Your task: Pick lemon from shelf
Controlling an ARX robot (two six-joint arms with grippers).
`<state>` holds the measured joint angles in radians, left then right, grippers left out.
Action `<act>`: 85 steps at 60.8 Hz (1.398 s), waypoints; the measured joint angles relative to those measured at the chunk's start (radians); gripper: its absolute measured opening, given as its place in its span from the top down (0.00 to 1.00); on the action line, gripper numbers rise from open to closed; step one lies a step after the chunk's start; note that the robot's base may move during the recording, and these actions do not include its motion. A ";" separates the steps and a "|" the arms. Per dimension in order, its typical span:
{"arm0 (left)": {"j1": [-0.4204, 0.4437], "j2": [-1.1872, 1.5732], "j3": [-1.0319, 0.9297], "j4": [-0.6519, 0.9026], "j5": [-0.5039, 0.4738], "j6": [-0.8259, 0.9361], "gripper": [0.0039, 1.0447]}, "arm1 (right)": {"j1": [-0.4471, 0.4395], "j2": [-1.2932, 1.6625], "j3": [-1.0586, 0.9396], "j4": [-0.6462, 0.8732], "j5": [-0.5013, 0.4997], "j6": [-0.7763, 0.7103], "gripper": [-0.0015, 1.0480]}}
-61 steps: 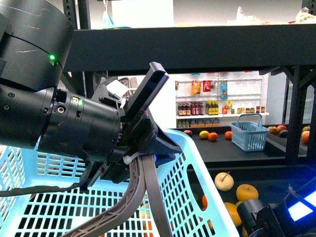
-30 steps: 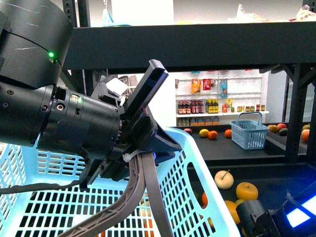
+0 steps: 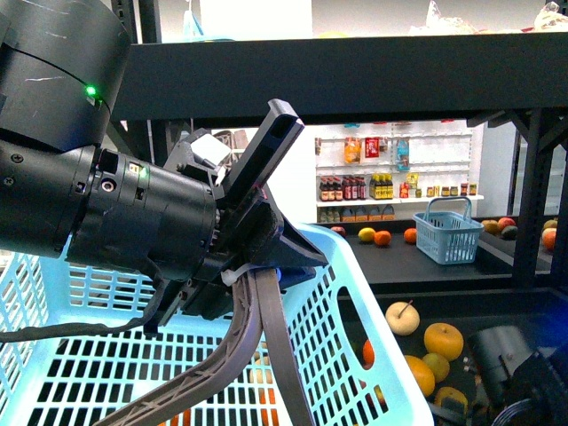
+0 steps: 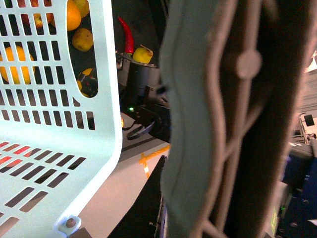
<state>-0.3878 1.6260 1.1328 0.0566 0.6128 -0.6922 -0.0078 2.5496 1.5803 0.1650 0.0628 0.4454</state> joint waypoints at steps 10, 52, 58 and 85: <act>0.000 0.000 0.000 0.000 -0.001 0.000 0.88 | -0.026 -0.272 -0.194 0.054 -0.136 -0.004 0.53; 0.000 0.000 0.000 0.000 0.000 0.000 0.88 | 0.209 -0.852 -0.506 0.033 -0.316 0.110 0.53; 0.000 0.000 0.000 0.000 0.000 0.000 0.88 | 0.254 -0.834 -0.509 0.039 -0.298 0.120 0.53; 0.002 0.002 0.003 0.003 -0.008 -0.003 0.88 | 0.264 -0.851 -0.549 0.175 -0.367 0.131 0.06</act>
<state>-0.3862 1.6283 1.1355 0.0593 0.6052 -0.6952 0.2562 1.6989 1.0313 0.3405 -0.3042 0.5766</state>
